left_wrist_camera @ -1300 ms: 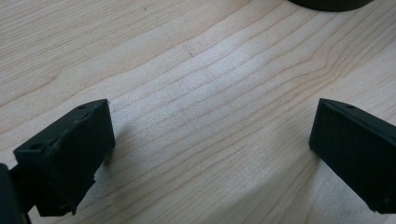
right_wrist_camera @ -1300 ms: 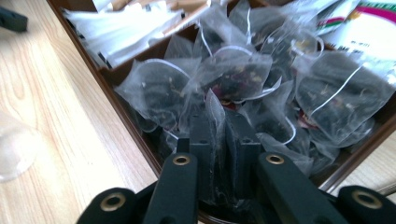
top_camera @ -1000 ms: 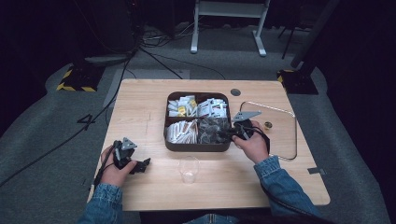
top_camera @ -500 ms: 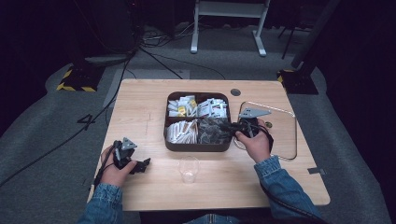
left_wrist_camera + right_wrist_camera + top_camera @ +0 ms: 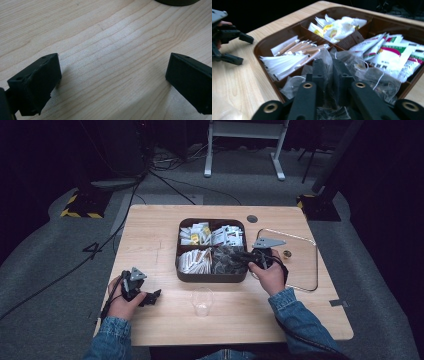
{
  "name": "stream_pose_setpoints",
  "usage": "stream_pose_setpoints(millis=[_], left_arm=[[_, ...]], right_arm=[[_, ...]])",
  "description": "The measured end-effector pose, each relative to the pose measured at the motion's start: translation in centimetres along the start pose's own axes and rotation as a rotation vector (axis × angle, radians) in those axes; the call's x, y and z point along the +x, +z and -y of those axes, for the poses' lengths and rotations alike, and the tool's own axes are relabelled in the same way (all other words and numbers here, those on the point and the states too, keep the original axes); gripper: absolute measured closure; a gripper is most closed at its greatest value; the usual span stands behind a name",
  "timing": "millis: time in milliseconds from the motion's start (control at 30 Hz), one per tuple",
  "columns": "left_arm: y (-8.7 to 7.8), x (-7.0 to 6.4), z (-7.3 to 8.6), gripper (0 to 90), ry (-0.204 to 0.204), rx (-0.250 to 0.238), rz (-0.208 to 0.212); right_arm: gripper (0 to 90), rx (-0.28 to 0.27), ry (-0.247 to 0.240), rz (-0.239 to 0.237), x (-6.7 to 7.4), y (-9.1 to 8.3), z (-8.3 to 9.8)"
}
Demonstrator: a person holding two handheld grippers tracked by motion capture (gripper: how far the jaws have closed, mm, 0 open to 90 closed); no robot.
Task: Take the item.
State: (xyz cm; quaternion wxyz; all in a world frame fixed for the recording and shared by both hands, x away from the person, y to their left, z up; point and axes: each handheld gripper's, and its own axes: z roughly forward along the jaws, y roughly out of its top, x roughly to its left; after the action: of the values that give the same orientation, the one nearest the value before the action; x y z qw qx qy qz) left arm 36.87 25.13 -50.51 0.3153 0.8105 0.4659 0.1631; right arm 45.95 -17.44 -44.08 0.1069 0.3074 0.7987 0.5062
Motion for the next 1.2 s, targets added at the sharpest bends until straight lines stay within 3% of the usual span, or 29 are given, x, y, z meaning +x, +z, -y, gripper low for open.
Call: stream_pose_setpoints(millis=[133, 200, 333, 467, 1200], left_arm=[[0.0, 0.0, 0.0, 0.5, -0.001, 0.000, 0.000], [0.0, 0.0, 0.0, 0.6, 0.000, 0.000, 0.000], [0.0, 0.0, 0.0, 0.5, 0.000, 0.000, 0.000], [0.0, 0.0, 0.0, 0.6, 0.000, 0.000, 0.000], [0.0, 0.0, 0.0, 0.6, 0.000, 0.000, 0.000]], right_arm=[[66.4, 0.030, -0.017, 0.046, -0.2, 0.4, 0.2], [66.0, 0.037, -0.036, 0.057, -0.1, 0.5, 0.3], [79.6, 0.044, -0.088, 0.051, 0.4, 0.5, 0.1], [82.5, 0.016, -0.118, 0.063, 0.9, 0.0, -0.4], [82.4, -0.141, -0.075, -0.009, 2.2, -2.1, -2.4]])
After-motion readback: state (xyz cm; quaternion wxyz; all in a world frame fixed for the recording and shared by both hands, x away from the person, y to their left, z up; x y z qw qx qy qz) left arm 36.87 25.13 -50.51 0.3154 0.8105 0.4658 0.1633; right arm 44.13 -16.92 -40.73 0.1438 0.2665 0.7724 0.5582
